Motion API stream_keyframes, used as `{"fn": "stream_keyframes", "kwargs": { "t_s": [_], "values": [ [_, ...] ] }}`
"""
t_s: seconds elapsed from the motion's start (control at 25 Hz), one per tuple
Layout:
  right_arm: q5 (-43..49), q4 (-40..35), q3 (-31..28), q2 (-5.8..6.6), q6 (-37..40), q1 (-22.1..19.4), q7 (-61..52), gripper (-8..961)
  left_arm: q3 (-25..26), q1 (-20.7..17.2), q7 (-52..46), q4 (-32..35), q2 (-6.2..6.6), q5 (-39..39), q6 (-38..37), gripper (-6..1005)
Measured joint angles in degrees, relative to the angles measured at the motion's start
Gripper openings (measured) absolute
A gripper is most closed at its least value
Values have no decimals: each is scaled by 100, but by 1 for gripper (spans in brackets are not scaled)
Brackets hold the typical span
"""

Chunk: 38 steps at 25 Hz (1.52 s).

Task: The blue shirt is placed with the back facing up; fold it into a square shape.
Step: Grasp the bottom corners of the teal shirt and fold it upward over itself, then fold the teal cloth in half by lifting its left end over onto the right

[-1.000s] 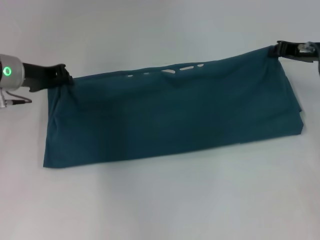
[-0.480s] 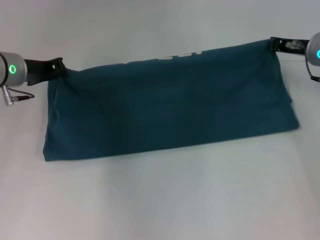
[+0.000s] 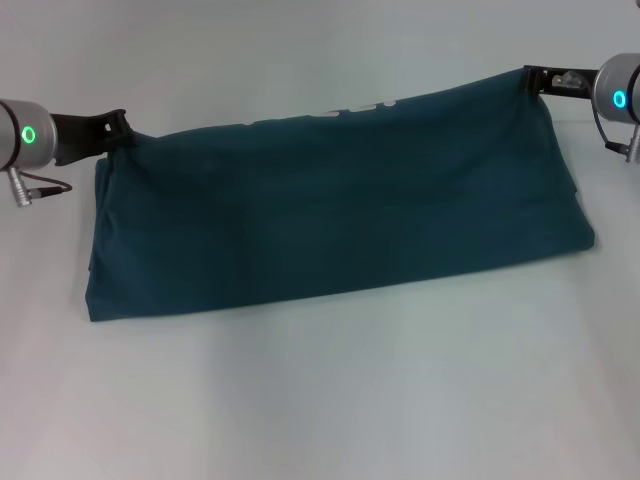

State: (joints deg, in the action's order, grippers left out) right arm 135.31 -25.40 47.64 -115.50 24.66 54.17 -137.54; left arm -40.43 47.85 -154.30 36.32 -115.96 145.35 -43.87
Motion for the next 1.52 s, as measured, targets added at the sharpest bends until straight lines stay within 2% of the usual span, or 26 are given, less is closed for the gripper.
{"fn": "stream_keyframes", "kwargs": {
  "t_s": [0.16,0.28,0.4,0.6,0.68,0.76,0.84,0.96,1.0,1.08,1.24,1.32,1.4,1.52],
  "values": [
    [14,21,26,22,3,-22,-7,147,3,-1,39,41,-62,-34,150,61],
    [66,42,36,87,42,-53,-66,151,8,14,26,34,-69,-38,280,66],
    [75,162,-10,269,30,-71,-160,154,75,17,-127,0,-61,-33,396,74],
    [56,304,-25,673,56,-76,-326,160,216,-53,-369,5,-50,-31,481,214],
    [48,173,-56,757,325,-153,-472,238,248,-113,-368,57,-70,-33,420,270],
    [-6,-137,-176,769,844,-355,-550,317,268,-236,-362,218,-114,-94,241,368],
    [-183,-594,-321,704,1537,-672,-511,404,283,-508,-304,571,-195,-416,-139,465],
    [-801,-1269,-495,530,2692,-1282,-261,547,283,-1031,65,1129,-314,-1392,-915,573],
    [-1179,-1422,-577,482,3186,-1515,-92,595,293,-1184,183,1219,-318,-1740,-1165,603],
    [-1798,-1483,-745,466,3870,-1865,197,664,329,-1527,348,1309,-296,-2492,-1796,662],
    [-2960,-1110,-1299,523,5302,-2446,756,747,739,-1913,410,1218,-268,-3046,-2794,773],
    [-3249,-833,-1608,561,5872,-2690,933,747,1131,-2075,403,1091,-295,-3090,-3294,816],
    [-3362,-572,-1895,616,6271,-2891,1017,747,1568,-2231,390,871,-306,-3113,-3701,860],
    [-3371,-335,-2104,708,6573,-3092,1034,747,1986,-2414,352,586,-294,-3119,-3988,856]
  ]
}}
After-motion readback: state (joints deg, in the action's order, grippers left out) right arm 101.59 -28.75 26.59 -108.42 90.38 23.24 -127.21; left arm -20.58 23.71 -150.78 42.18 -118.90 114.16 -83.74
